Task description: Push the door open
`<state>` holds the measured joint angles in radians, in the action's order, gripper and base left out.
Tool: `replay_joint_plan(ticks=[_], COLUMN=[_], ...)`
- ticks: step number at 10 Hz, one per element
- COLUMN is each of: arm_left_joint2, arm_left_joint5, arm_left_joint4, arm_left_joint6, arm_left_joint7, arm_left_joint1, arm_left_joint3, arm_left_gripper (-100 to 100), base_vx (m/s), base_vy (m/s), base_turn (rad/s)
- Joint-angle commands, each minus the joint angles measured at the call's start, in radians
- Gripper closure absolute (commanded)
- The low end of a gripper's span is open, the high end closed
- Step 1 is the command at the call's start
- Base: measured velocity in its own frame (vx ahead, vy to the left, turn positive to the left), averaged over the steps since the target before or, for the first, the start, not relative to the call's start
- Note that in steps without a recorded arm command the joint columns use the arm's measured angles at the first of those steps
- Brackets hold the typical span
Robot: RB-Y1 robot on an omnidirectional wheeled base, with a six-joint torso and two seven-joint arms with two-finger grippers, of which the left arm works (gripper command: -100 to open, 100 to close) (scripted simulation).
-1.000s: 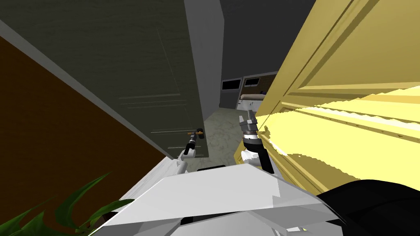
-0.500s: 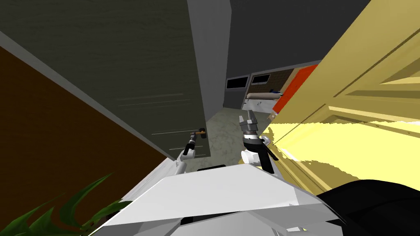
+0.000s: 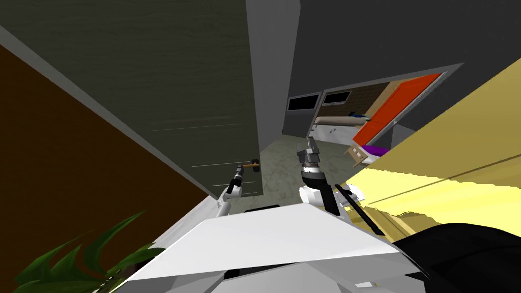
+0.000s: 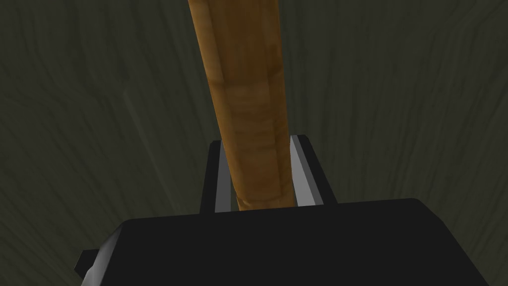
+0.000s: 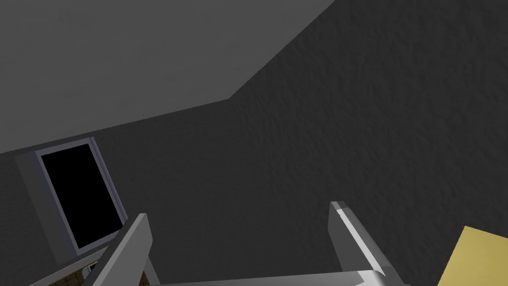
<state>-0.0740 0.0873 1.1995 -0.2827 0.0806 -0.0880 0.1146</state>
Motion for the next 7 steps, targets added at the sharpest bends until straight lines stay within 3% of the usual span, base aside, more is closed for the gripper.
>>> replay_joint_plan(ticks=[1, 7], arm_left_joint2=[-0.016, -0.020], arm_left_joint5=[0.014, 0.053], arm_left_joint4=[0.012, 0.035], arm_left_joint6=[-0.001, 0.001], arm_left_joint7=[0.017, 0.061], arm_left_joint1=[0.005, 0.027], arm_left_joint3=[-0.008, 0.026], arm_left_gripper=[100, 100], base_vx=[0.168, 0.169], base_vy=[-0.065, -0.061], base_turn=[0.209, 0.177])
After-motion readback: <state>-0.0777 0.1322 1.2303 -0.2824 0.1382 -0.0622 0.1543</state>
